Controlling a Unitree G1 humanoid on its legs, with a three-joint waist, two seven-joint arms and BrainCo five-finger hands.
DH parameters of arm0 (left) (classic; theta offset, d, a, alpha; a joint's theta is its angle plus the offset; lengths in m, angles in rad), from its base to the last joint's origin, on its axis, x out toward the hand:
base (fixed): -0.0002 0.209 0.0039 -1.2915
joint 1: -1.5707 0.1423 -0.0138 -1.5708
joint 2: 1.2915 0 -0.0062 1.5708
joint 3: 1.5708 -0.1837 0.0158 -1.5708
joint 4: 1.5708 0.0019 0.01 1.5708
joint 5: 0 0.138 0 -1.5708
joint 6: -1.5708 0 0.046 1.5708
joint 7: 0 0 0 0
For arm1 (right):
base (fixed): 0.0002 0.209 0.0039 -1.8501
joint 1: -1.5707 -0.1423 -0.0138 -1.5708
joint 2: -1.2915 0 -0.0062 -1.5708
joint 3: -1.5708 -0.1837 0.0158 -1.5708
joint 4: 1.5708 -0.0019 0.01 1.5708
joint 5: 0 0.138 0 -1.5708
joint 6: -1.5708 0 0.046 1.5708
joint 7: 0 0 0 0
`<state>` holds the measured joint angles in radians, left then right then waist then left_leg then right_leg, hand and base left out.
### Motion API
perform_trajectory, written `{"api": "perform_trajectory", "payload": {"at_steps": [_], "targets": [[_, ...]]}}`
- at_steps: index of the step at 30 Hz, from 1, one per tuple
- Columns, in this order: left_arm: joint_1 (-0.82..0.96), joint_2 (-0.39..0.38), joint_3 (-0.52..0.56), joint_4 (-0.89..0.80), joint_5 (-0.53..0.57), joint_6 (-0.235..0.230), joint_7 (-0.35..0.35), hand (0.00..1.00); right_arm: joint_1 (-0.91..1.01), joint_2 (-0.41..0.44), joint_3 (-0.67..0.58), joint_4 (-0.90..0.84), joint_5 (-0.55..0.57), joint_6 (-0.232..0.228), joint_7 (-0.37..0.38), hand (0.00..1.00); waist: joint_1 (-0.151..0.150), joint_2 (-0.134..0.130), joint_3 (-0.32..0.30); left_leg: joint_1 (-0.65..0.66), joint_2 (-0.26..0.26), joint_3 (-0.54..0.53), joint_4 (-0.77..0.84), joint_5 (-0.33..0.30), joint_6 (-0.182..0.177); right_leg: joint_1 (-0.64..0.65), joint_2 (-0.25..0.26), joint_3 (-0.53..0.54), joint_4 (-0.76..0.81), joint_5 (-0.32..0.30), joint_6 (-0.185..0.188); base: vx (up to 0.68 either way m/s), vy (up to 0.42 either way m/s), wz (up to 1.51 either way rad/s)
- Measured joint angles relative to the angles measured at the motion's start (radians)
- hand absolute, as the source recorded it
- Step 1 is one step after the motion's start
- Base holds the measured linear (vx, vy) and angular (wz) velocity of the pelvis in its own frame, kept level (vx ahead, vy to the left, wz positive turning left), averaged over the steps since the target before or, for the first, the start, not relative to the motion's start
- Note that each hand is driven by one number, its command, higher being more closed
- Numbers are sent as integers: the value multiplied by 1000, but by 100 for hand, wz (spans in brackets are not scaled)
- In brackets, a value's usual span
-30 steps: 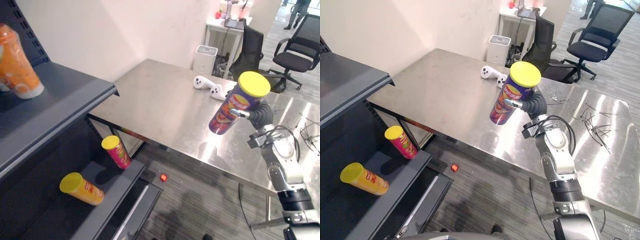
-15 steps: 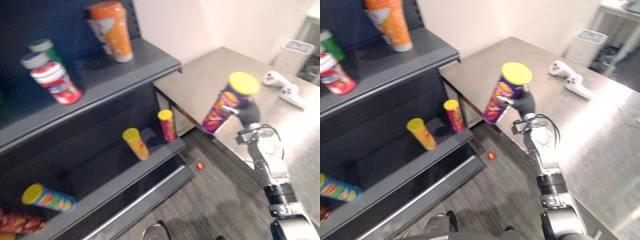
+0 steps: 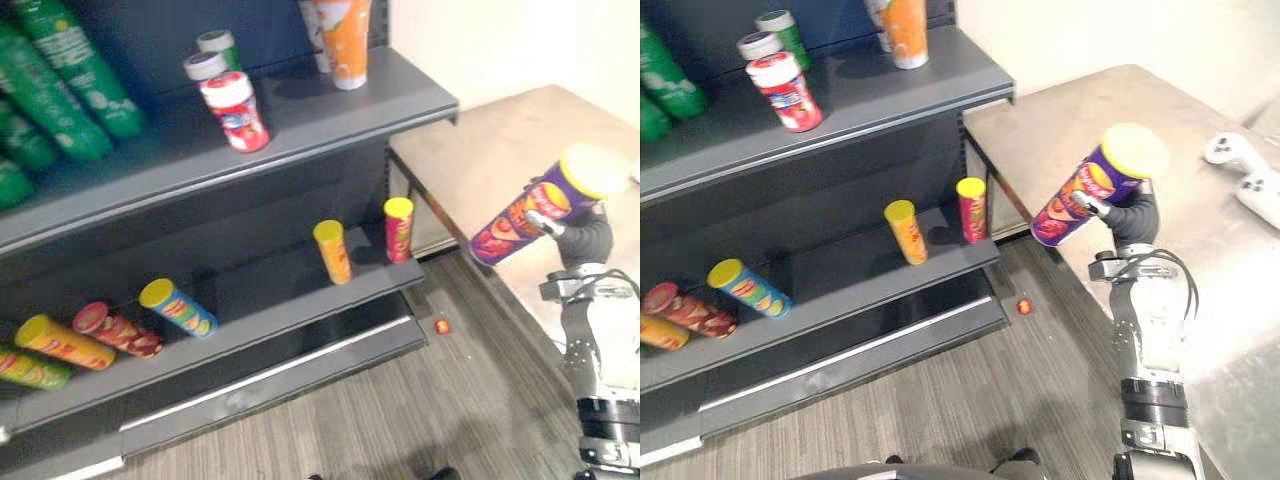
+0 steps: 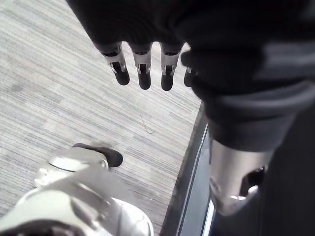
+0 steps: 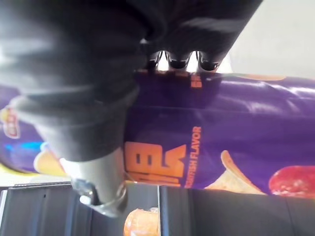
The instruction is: Put the gum and the chips on the shelf.
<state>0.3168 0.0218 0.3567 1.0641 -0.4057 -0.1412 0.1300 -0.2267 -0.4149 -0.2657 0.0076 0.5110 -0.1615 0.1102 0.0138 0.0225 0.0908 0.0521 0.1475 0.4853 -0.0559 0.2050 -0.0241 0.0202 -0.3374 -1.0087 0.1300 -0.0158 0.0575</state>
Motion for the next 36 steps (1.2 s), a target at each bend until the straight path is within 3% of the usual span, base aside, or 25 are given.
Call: {"api": "perform_trajectory", "payload": {"at_steps": [5, 8, 10, 12, 13, 14, 15, 16, 19, 21, 27, 29, 31, 32, 33, 34, 36], "targets": [[1, 1, -19, 0, 33, -12, -14, 0, 0, 18, -13, 1, -23, -2, -41, 100, 9, -6, 4, -14, -31, -5, -17, -39, -36, -15, -65, 7, 106, -2, 0, -73, 151, 43], [2, 5, -36, -1, 33, -11, -18, 0, 1, 27, -9, 2, -33, -5, -38, 100, 15, 2, 8, -6, -38, -5, -41, -153, -43, -53, -106, 36, 206, -42, 13, -121, 174, 4], [3, 23, -37, -12, 32, -11, -17, 0, 20, 60, 0, 5, -43, -7, -30, 100, 18, -46, 45, 3, -71, -1, -48, -167, -35, -63, -149, 80, 232, -44, 19, -215, 134, -8], [6, 32, -35, -11, 30, -12, -18, 0, 29, 59, -1, 5, -54, -11, -14, 100, 14, -53, 53, -7, -81, -1, -49, -174, -43, -68, -135, 109, 190, -43, 30, -158, 84, 9], [5, 36, -35, -11, 29, -13, -18, 0, 34, 60, -1, 5, -62, -19, -12, 100, 7, -60, 55, -9, -87, 6, -50, -193, -66, -70, -130, 119, 164, -36, 41, -91, 144, 7], [4, 46, -37, -12, 25, -14, -22, 0, 47, 56, -2, 9, -72, -25, 2, 100, 8, -76, 55, -26, -86, 27, 60, -194, -49, -84, -136, 141, 135, -23, 53, 71, 88, -10], [13, 46, -36, -12, 25, -15, -24, 0, 48, 49, -2, 7, -74, -30, 8, 100, 18, -54, 53, -31, -77, 14, 55, -242, -22, -89, -118, 150, 138, -22, 53, 54, 94, -18], [13, 54, -35, -10, 23, -15, -24, 0, 52, 57, 1, 9, -74, -33, 8, 100, 20, -69, 60, -27, -84, 14, 49, -241, -20, -91, -123, 162, 135, -10, 51, -16, 74, -4], [21, 70, -38, -36, 15, -24, -30, 0, 52, 55, 11, 9, -74, -35, 11, 100, 21, -70, 64, -35, -92, 10, 24, -241, -18, -90, -101, 173, 94, 4, 42, -41, 70, 19], [26, 63, -45, -38, 15, -24, -39, 0, 46, 56, 33, 9, -80, -39, 17, 100, 25, -79, 71, -35, -95, 11, 33, -237, -14, -88, -112, 174, 103, 4, 42, 44, 40, 16], [22, 45, -79, -50, 14, -23, -34, 0, 10, 61, 121, 9, -117, -37, 54, 100, 65, -92, 94, -96, -82, -44, 173, -276, 6, -73, -135, 167, 152, 45, 24, 89, 4, 23], [22, 46, -80, -56, 14, -21, -26, 0, 10, 62, 124, 9, -116, -31, 61, 100, 67, -92, 94, -101, -84, -94, 184, -292, 11, -61, -130, 248, 171, 61, 1, 59, 62, 72], [23, 69, -110, -70, 16, -6, -15, 0, 20, 63, 128, 8, -111, -30, 57, 100, 46, -80, 100, -104, -70, -224, 205, -311, 26, -89, -92, 543, 273, 84, -60, 106, 60, 133], [17, 73, -118, -70, 16, -2, -12, 0, 26, 69, 128, 5, -107, -32, 51, 100, 35, -72, 104, -110, -65, -259, 208, -310, 25, -90, -58, 621, 270, 52, -53, 114, -31, 167], [0, 98, -124, -66, 18, 4, -5, 0, 35, 85, 131, -6, -107, -35, 45, 100, 26, -78, 103, -133, -55, -331, 218, -307, 23, -91, 23, 746, 243, -32, -33, 92, -84, 149], [-16, 121, -123, -64, 18, 18, 3, 0, 33, 93, 150, -13, -107, -38, 38, 100, 28, -92, 101, -146, -58, -374, 218, -301, 18, -107, 77, 828, 219, -59, -19, 82, -119, 138], [-42, 140, -124, -46, 18, 27, 6, 0, 32, 114, 183, -29, -108, -51, 31, 100, 30, -104, 100, -156, -71, -427, 219, -297, 11, -126, 120, 887, 182, -64, -9, 74, -131, 105]]}}
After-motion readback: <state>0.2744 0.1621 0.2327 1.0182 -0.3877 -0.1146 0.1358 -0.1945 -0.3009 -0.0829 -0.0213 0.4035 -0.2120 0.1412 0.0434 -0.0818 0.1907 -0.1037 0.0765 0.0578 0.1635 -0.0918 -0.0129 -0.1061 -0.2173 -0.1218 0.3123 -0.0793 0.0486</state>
